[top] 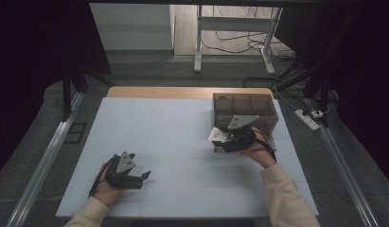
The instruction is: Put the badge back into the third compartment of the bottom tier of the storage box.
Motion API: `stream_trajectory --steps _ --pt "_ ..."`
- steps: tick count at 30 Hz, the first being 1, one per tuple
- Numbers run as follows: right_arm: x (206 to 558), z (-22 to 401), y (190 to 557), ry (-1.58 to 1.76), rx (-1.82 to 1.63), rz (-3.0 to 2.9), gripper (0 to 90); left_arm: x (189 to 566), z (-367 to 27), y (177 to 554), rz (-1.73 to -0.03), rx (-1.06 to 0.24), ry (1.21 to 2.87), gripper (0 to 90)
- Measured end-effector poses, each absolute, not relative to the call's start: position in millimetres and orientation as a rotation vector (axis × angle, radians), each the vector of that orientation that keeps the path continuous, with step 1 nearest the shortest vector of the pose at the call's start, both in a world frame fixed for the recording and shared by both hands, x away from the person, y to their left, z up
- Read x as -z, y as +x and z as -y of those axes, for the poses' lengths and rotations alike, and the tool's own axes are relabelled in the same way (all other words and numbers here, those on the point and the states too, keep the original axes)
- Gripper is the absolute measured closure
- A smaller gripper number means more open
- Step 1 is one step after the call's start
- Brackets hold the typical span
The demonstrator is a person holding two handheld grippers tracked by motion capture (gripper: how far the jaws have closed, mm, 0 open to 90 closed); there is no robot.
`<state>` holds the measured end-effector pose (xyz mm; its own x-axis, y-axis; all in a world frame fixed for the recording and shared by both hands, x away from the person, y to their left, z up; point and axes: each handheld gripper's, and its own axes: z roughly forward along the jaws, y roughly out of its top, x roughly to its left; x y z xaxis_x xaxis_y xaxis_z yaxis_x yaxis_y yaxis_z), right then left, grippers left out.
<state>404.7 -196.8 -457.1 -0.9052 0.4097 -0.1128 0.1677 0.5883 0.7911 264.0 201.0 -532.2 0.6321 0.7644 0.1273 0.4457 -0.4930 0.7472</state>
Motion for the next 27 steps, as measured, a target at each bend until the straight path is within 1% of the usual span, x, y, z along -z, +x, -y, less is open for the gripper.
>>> stream_trajectory --steps 27 --pt "454.5 225.9 409.3 0.538 -1.195 -2.489 32.8 532.4 -201.1 264.1 -0.942 -0.590 2.159 13.4"
